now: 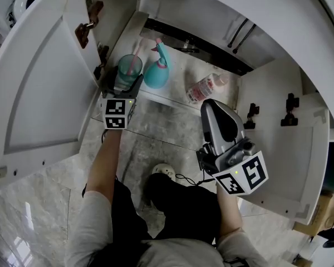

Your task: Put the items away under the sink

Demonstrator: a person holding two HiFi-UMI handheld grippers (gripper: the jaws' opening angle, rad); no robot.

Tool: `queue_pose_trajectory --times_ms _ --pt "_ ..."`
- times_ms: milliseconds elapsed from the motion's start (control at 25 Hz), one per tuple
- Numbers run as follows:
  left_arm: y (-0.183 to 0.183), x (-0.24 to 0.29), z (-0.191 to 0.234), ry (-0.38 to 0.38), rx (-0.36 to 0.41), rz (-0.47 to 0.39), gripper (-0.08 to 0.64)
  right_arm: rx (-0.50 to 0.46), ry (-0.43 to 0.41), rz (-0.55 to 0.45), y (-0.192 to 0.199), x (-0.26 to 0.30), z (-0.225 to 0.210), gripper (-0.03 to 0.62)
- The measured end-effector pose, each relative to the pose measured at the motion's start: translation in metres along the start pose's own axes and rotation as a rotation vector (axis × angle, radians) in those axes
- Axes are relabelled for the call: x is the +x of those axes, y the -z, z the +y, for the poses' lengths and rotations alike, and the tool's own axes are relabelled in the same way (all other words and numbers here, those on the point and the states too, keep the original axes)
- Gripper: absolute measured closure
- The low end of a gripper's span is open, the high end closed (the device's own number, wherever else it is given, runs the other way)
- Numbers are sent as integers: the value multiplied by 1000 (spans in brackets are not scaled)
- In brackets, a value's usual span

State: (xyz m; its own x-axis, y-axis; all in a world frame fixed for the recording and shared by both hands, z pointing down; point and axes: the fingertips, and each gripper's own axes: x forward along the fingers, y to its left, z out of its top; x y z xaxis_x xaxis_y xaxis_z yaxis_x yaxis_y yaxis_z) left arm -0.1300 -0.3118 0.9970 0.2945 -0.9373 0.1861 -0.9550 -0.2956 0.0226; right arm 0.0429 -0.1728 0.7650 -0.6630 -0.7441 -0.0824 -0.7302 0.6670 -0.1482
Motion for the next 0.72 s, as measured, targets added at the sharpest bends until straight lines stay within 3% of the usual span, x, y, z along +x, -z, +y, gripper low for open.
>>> queue_pose_trajectory --times_ms 560,720 --pt "-22 -52 -16 50 -2 -30 218 -23 -6 -18 -8 -7 25 581" --pt "-34 -70 -22 78 20 -46 334 -35 -8 -16 -9 -6 32 581"
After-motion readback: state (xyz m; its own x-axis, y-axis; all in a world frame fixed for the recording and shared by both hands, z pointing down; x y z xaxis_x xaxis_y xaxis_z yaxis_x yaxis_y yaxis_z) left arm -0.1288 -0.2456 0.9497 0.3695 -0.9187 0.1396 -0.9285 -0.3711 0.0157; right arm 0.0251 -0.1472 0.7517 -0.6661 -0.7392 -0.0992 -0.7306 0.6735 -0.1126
